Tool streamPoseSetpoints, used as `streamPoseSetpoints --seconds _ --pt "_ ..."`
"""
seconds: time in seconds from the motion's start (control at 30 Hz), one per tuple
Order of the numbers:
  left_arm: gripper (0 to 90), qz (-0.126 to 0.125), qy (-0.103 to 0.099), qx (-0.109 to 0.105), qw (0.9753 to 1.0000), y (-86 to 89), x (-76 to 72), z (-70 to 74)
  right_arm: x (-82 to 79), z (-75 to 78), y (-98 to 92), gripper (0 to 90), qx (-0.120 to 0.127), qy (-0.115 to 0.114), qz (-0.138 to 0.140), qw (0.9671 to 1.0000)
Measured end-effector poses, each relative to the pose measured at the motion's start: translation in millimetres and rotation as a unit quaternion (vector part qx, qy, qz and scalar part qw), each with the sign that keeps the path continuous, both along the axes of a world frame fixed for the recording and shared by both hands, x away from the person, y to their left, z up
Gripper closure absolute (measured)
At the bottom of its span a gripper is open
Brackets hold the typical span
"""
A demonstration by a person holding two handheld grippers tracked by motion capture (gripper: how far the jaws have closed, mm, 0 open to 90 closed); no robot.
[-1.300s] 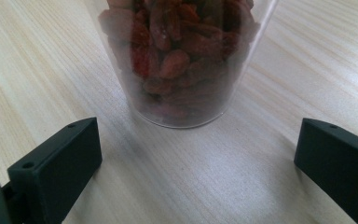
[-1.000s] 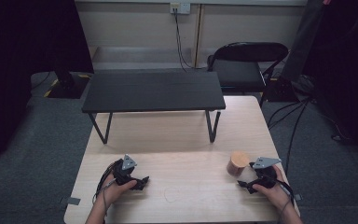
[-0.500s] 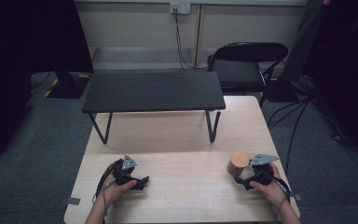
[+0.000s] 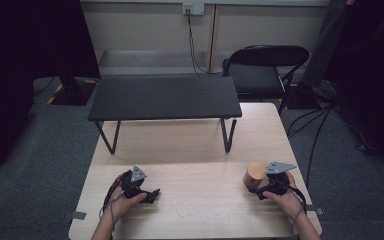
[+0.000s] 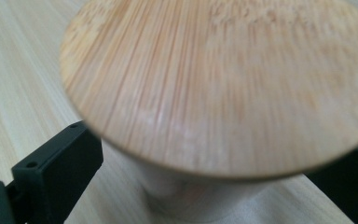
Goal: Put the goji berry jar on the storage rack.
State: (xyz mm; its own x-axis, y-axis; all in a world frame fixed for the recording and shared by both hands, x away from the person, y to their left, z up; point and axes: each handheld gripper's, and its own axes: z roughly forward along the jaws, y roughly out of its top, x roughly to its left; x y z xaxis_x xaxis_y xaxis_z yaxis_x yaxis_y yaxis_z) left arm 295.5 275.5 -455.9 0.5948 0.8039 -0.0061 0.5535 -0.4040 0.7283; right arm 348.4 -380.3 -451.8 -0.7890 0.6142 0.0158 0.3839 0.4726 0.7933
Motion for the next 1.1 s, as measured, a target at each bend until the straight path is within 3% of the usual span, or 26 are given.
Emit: streamPoseSetpoints --seconds 0.2,0.23,0.3,0.33,0.53,1.1 --pt "0.0 0.000 0.000 0.000 1.0000 0.0 0.0 0.0 2.0 -0.3 -1.3 6.9 0.004 0.000 0.000 1.0000" --pt "0.0 0.002 0.000 -0.003 1.0000 -0.3 -0.3 -0.6 3.0 -1.2 -3.4 12.0 0.008 0.000 0.004 1.0000" --pt "0.0 0.002 0.000 -0.003 1.0000 -0.4 -0.2 -0.6 2.8 -1.4 -3.8 12.3 0.009 -0.002 0.003 1.0000" --pt "0.0 0.002 0.000 -0.003 1.0000 -0.5 -0.1 -0.6 3.0 -1.6 -5.0 18.2 0.011 -0.005 0.007 0.9999" --pt "0.0 0.002 0.000 -0.003 1.0000 -0.4 -0.1 -0.6 4.0 -2.0 -6.3 24.7 0.010 -0.012 0.020 0.9997" --pt "0.0 0.002 0.000 -0.003 1.0000 -0.5 -0.1 -0.6 1.6 1.3 -2.6 25.8 -0.002 -0.023 0.026 0.9994"
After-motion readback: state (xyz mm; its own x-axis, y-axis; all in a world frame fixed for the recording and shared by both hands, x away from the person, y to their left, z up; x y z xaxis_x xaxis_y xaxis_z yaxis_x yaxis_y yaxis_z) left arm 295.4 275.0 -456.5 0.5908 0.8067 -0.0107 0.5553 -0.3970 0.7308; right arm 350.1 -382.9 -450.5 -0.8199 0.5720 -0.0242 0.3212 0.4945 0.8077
